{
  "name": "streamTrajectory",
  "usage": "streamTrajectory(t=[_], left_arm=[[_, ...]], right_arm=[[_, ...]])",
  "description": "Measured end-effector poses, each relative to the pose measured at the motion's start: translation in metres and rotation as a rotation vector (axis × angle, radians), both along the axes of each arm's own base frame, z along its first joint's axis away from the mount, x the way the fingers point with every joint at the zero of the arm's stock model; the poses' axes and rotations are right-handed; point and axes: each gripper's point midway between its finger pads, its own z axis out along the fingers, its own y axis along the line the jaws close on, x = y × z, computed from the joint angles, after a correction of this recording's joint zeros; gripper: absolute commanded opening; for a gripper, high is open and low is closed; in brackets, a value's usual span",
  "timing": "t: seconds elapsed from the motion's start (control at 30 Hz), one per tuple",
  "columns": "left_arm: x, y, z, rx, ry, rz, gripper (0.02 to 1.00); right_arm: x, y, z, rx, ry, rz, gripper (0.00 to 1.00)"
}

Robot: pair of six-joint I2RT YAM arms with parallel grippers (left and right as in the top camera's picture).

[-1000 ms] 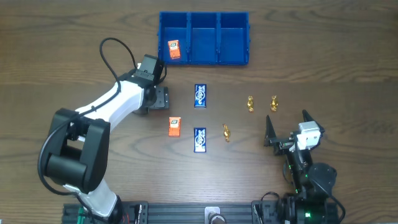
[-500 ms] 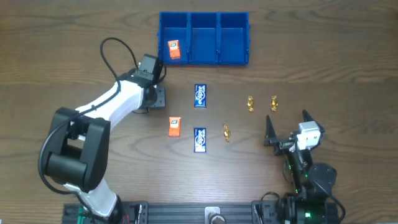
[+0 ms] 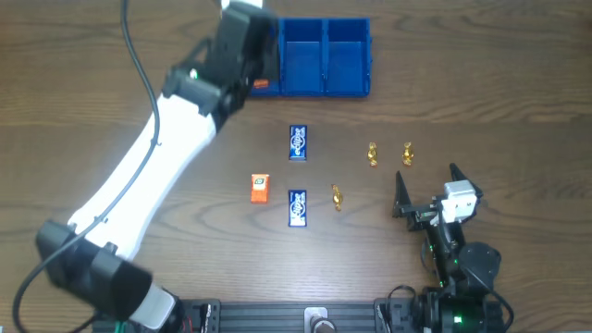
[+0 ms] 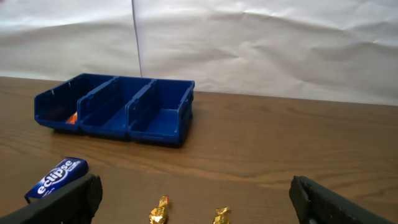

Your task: Sort Candies Into Trays

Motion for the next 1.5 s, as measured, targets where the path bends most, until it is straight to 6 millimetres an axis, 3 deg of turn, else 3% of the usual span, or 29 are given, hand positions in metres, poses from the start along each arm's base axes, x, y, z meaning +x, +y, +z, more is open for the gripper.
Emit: streamTrajectory(t=[0.07,0.13,0.17,0.27,0.33,0.4,0.43,0.5,0.53,0.7,0.77,0.87,0.9,0.93,0.97,1.0,1.03,1.07,1.17,1.2,1.33,1.5], left_arm=[[0.023,0.0,0.004,0.001,-0.012,0.017,0.268],[0.049,-0.003,-0.019,0.015,0.029,0.027,0.27],[0.058,-0.004,-0.035,0.025,0.055,0.03,0.27],[0.074,0.002,-0.119,0.081,0.208,0.046,0.275],[0.077,0.008,-0.145,0.086,0.259,0.05,0.279],[0.079,0.013,-0.153,0.075,0.277,0.056,0.301],[0.08,0.015,-0.153,0.07,0.279,0.059,0.362],[0.082,0.019,-0.152,0.064,0.274,0.065,0.717],[0.082,0.02,-0.152,0.063,0.275,0.067,0.831],[0.074,0.02,-0.154,0.067,0.307,0.061,0.947],[0.064,0.022,-0.141,0.086,0.311,0.066,0.958],[0.026,0.015,-0.074,0.068,0.199,0.039,0.967],[0.0,0.008,-0.038,0.041,0.131,0.014,0.969],[-0.021,0.002,-0.017,0.018,0.088,-0.008,0.969],[-0.041,-0.003,-0.003,-0.007,0.058,-0.029,0.967],[-0.072,-0.004,-0.002,-0.031,0.055,-0.045,0.965],[-0.086,-0.004,-0.008,-0.036,0.065,-0.054,0.965],[-0.114,0.0,-0.04,-0.029,0.119,-0.053,0.965],[-0.15,0.006,-0.126,0.027,0.265,-0.032,0.961],[-0.18,0.013,-0.172,0.072,0.359,-0.029,0.956],[-0.196,0.014,-0.211,0.05,0.391,0.007,0.934],[-0.195,0.013,-0.236,0.06,0.431,0.046,0.915]], right_arm=[[0.0,0.0,0.0,0.0,0.0,0.0,0.998],[0.0,0.0,0.0,0.0,0.0,0.0,0.998],[0.0,0.0,0.0,0.0,0.0,0.0,1.0],[0.0,0.0,0.0,0.0,0.0,0.0,0.998],[0.0,0.0,0.0,0.0,0.0,0.0,0.998],[0.0,0.0,0.0,0.0,0.0,0.0,0.998],[0.0,0.0,0.0,0.0,0.0,0.0,1.0],[0.0,0.0,0.0,0.0,0.0,0.0,0.998],[0.0,0.0,0.0,0.0,0.0,0.0,0.998],[0.0,0.0,0.0,0.0,0.0,0.0,0.998],[0.0,0.0,0.0,0.0,0.0,0.0,0.998],[0.0,0.0,0.0,0.0,-0.001,0.0,0.998],[0.0,0.0,0.0,0.0,0.0,0.0,0.998],[0.0,0.0,0.0,0.0,-0.002,0.0,0.998],[0.0,0.0,0.0,0.0,-0.001,0.0,0.998],[0.0,0.0,0.0,0.0,-0.001,0.0,0.998],[0.0,0.0,0.0,0.0,-0.001,0.0,1.0],[0.0,0.0,0.0,0.0,-0.001,0.0,0.998],[0.0,0.0,0.0,0.0,-0.001,0.0,0.998],[0.0,0.0,0.0,0.0,-0.001,0.0,0.998],[0.0,0.0,0.0,0.0,-0.001,0.0,0.998],[0.0,0.0,0.0,0.0,-0.001,0.0,0.998]])
